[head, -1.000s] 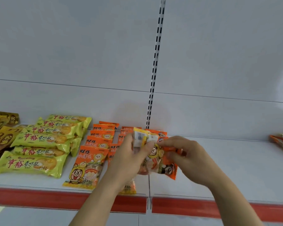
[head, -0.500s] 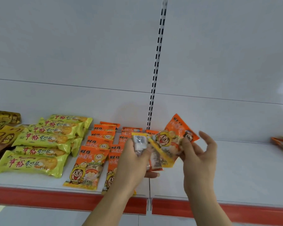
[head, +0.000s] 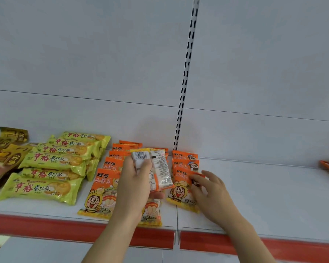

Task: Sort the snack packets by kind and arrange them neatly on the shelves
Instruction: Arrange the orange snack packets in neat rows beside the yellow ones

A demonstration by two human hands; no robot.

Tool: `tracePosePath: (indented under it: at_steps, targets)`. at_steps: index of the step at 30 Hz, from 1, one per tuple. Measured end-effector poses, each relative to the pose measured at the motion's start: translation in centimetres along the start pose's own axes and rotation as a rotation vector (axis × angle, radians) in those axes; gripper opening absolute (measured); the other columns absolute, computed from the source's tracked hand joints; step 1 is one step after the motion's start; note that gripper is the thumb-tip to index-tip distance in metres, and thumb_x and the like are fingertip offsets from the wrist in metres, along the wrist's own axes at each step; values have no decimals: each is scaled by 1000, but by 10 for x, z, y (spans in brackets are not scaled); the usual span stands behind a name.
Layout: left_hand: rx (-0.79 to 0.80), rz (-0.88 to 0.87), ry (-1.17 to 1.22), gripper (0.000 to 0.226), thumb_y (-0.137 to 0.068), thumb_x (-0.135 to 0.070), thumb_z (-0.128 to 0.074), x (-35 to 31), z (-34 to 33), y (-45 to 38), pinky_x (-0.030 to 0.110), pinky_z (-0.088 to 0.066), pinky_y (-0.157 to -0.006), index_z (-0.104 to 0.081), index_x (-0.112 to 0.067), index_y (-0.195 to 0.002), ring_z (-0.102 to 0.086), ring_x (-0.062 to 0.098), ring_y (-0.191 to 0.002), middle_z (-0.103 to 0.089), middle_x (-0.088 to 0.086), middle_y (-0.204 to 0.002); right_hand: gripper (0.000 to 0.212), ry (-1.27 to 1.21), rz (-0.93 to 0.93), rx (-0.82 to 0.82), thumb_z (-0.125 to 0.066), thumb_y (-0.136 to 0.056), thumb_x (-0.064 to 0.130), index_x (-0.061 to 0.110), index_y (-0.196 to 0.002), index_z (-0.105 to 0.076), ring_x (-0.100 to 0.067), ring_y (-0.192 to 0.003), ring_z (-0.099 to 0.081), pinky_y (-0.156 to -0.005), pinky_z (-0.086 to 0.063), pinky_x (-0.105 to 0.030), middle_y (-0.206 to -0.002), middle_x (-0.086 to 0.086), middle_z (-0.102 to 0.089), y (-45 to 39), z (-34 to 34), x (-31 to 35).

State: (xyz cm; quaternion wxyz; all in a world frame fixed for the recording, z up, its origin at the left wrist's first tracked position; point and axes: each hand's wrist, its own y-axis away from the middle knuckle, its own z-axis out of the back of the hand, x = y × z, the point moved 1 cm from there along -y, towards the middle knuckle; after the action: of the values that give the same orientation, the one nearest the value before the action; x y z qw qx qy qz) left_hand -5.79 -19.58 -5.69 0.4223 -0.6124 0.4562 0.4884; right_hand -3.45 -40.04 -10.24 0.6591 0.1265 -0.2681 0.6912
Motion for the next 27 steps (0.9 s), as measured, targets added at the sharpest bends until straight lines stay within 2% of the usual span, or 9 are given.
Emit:
tracePosePath:
  at_steps: [7,12,14,16,19,21,23,25,27]
  targets:
    - [9,18,-34,5,-106,-23,-56,5,-2,5,49,-63,-55,-59,-26,-109,-76,30,-68,-73,10,-100,52,76,88,136,-50,-99,51,41,-149,-40,-18,-151,-11,-123,-20,-39,-163,7,-18,3,4,-3]
    - [74,25,-13,12,-107,-20,-52,3,-11,10,40,-61,-50,-59,-23,-117,-77,24,-70,-76,6,-99,53,110,95,145,-38,-102,53,46,-153,-26,-22,-154,-2,-123,-21,-45,-167,3,-1,8,0,-1]
    - [106,33,17,14,-109,-21,-49,2,-14,13,38,-60,-46,-62,-22,-116,-76,26,-64,-77,8,-93,53,-27,70,8,-38,-99,55,44,-150,-34,-18,-151,-17,-119,-31,-39,-165,5,-15,12,7,5]
    - [144,26,37,17,-110,-23,-47,3,-17,15,38,-59,-46,-64,-29,-109,-74,27,-63,-76,11,-92,43,-245,30,-192,-43,-98,52,39,-137,-54,-8,-134,-46,-102,-44,-22,-146,11,-47,18,18,16]
    - [213,-17,-37,17,-110,-25,-46,3,-24,17,41,-61,-50,-62,-27,-112,-76,25,-70,-77,3,-93,25,-503,-32,-79,-53,-98,48,32,-101,-73,3,-89,-65,-76,-52,-17,-94,18,-72,25,29,40]
    - [250,-75,-148,14,-110,-29,-47,7,-29,18,29,-61,-56,-60,-33,-113,-75,5,-81,-74,-8,-95,22,-491,-23,-70,-61,-95,43,27,-87,-73,-2,-76,-66,-71,-54,-27,-80,14,-73,32,30,49]
    - [237,-182,-376,18,-104,-45,-49,10,-31,19,25,-62,-74,-51,-46,-122,-64,-15,-92,-62,-25,-110,9,-593,-24,-225,-68,-92,33,28,-85,-71,-4,-74,-67,-70,-56,-30,-78,13,-72,35,33,52]
    - [185,-261,-525,58,-91,-69,-43,11,-31,20,29,-60,-86,-43,-39,-141,-61,-11,-105,-55,-25,-127,7,-539,35,-411,-72,-90,27,29,-84,-67,-5,-73,-65,-66,-54,-27,-77,13,-70,38,30,51]
    - [187,-272,-434,67,-84,-78,-39,9,-33,24,21,-57,-85,-52,-33,-132,-66,-5,-103,-67,-20,-119,9,-312,239,-594,-73,-90,21,26,-86,-65,-7,-78,-60,-65,-50,-24,-85,17,-64,39,24,52]
